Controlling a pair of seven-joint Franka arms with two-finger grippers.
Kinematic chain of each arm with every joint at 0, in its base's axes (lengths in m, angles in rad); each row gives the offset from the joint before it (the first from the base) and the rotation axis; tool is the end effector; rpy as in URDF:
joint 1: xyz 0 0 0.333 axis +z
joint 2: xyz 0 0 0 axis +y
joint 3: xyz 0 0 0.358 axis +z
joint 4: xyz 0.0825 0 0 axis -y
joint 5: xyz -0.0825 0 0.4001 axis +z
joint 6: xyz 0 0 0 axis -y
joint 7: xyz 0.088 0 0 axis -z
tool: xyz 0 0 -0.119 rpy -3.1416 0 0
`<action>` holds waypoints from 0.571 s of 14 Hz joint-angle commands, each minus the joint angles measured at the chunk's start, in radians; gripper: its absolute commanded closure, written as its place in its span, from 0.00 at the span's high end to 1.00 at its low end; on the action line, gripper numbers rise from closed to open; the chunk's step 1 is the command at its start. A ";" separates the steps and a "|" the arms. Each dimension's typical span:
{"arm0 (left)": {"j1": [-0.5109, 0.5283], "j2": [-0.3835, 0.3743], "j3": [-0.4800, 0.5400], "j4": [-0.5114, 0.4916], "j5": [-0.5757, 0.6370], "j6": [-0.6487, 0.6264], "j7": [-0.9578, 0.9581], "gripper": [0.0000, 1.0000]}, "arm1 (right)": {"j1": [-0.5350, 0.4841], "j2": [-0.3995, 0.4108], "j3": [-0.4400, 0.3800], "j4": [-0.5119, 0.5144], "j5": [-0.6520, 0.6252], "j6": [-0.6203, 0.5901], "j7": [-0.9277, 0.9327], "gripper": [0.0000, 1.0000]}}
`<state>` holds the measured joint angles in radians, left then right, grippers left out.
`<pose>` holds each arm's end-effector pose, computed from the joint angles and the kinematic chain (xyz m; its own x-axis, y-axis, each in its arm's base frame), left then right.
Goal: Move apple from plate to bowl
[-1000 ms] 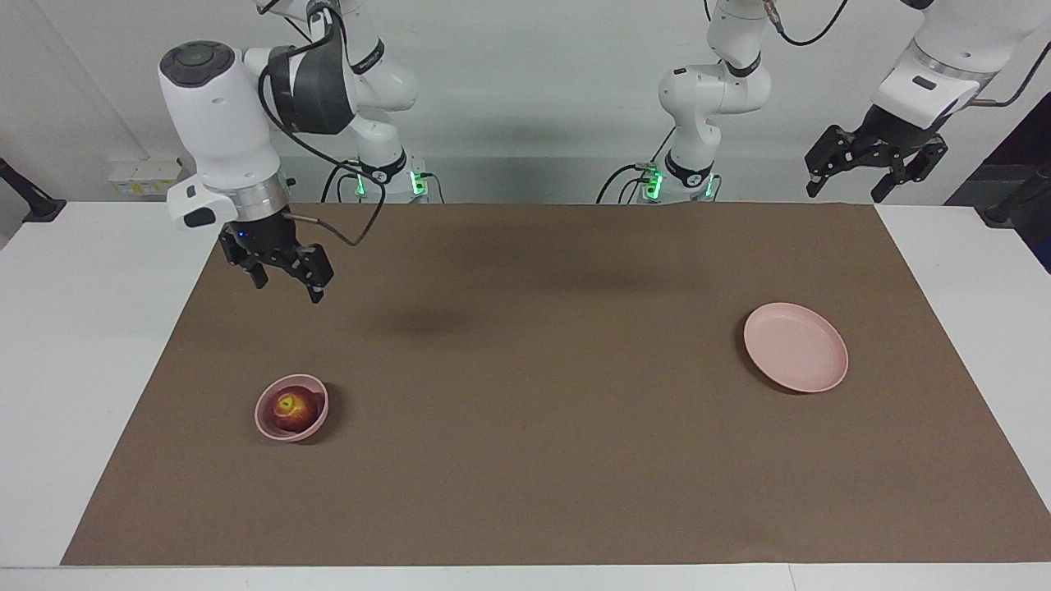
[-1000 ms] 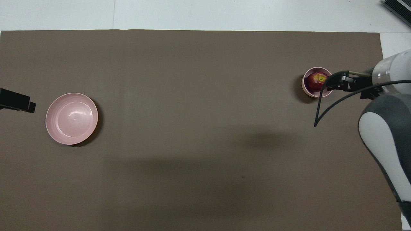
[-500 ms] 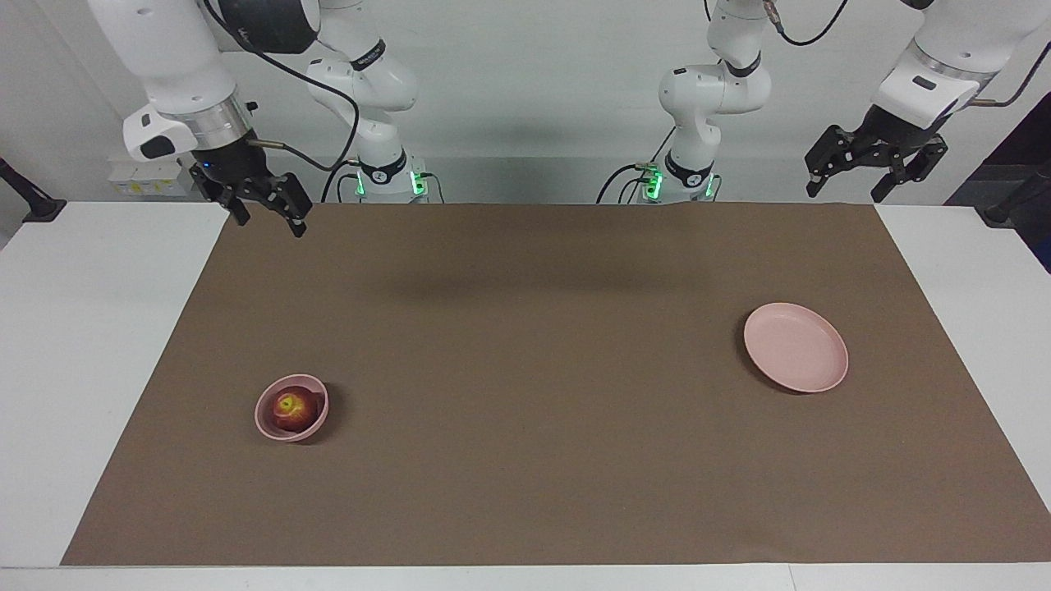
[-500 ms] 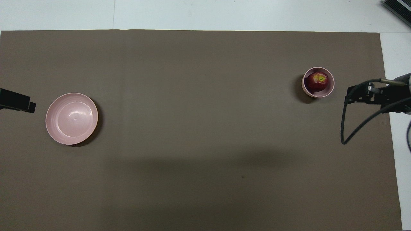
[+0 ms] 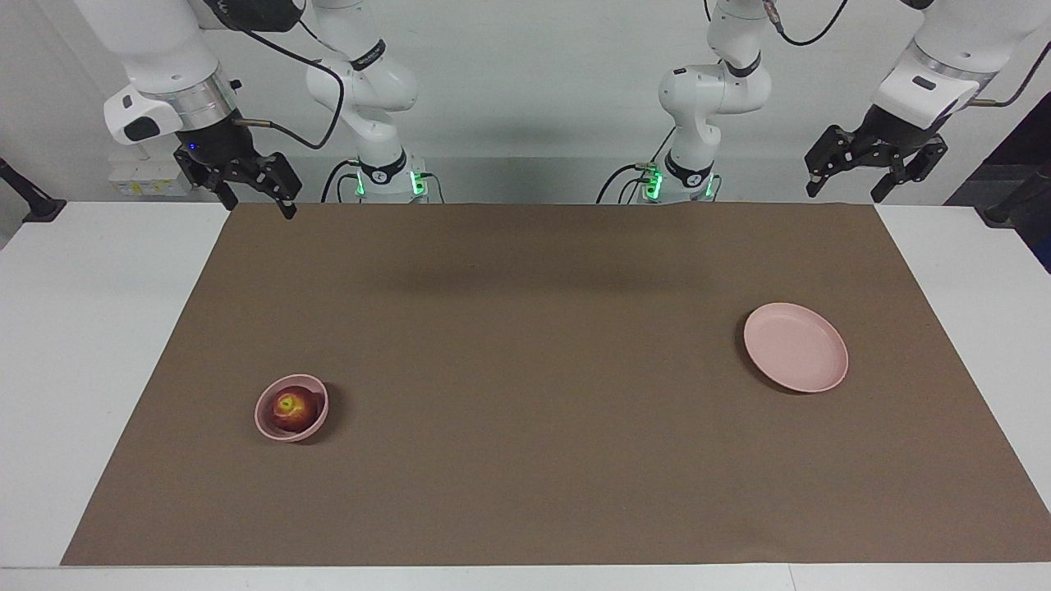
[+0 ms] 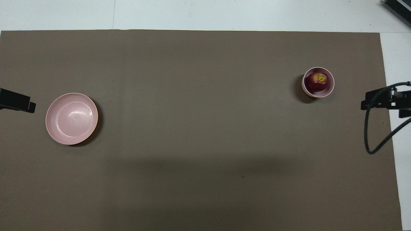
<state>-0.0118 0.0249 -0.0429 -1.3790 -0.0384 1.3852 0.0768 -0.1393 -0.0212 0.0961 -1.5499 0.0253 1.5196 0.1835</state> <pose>0.5569 -0.0352 0.7161 0.9903 -0.1381 -0.0155 -0.1374 -0.9897 0.0402 0.5578 -0.0203 0.6721 0.9746 -0.2235 -0.0133 -0.2237 -0.9744 -0.0212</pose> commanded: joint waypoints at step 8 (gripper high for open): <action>0.009 -0.002 -0.002 0.017 -0.017 -0.021 0.000 1.00 | 0.158 -0.014 -0.180 0.027 0.024 -0.084 -0.042 1.00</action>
<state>-0.0118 0.0248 -0.0429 -1.3790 -0.0384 1.3849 0.0768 0.0137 -0.0316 -0.0742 -1.5360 0.0259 1.4656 0.1773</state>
